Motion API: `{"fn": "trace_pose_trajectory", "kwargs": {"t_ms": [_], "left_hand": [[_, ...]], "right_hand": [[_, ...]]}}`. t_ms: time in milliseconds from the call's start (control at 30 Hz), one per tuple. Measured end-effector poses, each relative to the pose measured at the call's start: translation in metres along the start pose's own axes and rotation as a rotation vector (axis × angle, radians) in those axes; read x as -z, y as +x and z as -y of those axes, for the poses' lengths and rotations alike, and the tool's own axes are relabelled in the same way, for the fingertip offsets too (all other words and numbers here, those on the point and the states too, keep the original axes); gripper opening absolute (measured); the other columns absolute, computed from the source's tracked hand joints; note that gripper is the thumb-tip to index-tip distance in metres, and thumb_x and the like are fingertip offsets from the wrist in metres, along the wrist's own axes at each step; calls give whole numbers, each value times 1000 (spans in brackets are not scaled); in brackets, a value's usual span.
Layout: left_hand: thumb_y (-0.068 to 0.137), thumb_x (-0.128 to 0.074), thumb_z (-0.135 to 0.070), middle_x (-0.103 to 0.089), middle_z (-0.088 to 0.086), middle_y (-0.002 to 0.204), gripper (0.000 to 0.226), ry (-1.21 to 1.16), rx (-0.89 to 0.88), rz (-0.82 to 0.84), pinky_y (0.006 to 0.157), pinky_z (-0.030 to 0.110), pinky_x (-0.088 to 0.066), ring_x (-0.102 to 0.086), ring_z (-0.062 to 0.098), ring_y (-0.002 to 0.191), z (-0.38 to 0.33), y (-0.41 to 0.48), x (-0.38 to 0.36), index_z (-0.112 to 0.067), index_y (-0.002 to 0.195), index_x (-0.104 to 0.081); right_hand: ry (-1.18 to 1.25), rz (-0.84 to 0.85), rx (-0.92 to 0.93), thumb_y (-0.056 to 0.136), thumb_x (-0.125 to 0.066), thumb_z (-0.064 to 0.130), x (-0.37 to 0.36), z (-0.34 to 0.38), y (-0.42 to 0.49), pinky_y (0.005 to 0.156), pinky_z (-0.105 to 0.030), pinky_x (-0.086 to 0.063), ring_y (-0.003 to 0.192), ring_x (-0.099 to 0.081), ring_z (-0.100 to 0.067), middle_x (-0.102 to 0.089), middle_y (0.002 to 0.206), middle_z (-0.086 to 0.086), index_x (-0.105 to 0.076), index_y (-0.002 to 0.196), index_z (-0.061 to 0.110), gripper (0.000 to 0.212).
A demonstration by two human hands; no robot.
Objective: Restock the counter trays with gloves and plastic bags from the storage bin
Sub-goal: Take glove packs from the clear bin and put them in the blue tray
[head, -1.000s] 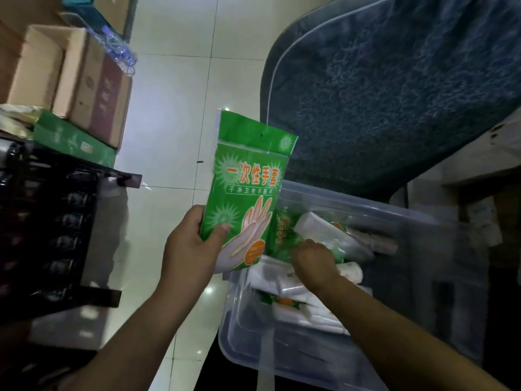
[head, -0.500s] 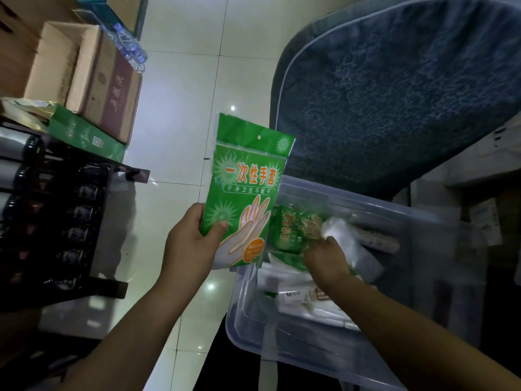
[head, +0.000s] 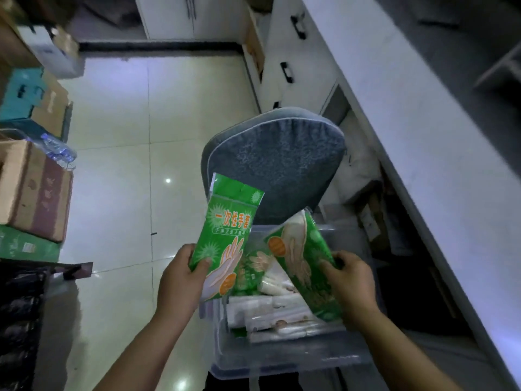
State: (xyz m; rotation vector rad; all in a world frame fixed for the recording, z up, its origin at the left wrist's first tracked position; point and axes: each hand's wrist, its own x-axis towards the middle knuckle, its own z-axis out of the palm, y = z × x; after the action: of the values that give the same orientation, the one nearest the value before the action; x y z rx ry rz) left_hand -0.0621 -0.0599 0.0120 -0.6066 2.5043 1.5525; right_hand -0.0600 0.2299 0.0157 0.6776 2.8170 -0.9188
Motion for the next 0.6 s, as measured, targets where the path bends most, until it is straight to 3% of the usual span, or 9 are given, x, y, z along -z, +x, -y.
{"fn": "trace_pose_trajectory", "kwargs": {"t_ms": [67,167,233,333,500,600], "left_hand": [[85,-58,-12,-65,-2,81,10,-10,-40,53,70,39,-47,-60,23,78,-17,-3,-3,-21,90,-57],[85,-58,-11,-65,3,85,11,-12,-76,140,68,36,-45,-60,25,81,-39,-8,-8,-17,95,-59],[84,-59,-11,-66,5,86,13,4,-122,200,66,33,-44,-61,25,81,-56,-10,-16,-14,97,-60],[82,-61,-9,-65,6,85,11,47,-236,291,64,29,-45,-60,23,77,-89,-17,-36,-13,93,-60],[82,-63,-13,-63,-5,75,12,120,-421,574,58,24,-41,-59,14,70,-147,-56,-92,-22,87,-57],[83,-63,-9,-63,-4,76,11,147,-528,794,61,24,-43,-58,11,70,-171,-97,-128,-18,87,-59]], "right_hand": [[20,-42,-43,75,-72,32,28,7,-15,58,-32,-51,67,-64,-16,-65,69,5,-65,73,27,9],[-60,-111,-20,74,-75,29,70,12,-42,63,-32,-50,71,-61,-16,-63,76,6,-70,83,21,12],[-178,-105,80,75,-75,28,103,15,-61,63,-33,-47,72,-57,-16,-62,78,5,-71,84,18,14],[-500,-10,284,79,-69,34,152,18,-86,78,-33,-42,82,-57,-17,-66,86,6,-71,89,24,14],[-740,-157,445,64,-73,27,200,9,-125,86,-36,-48,70,-60,-19,-64,69,9,-68,70,26,8],[-820,-225,426,65,-67,25,217,-9,-144,98,-40,-43,73,-58,-19,-63,68,10,-66,70,25,5]]}}
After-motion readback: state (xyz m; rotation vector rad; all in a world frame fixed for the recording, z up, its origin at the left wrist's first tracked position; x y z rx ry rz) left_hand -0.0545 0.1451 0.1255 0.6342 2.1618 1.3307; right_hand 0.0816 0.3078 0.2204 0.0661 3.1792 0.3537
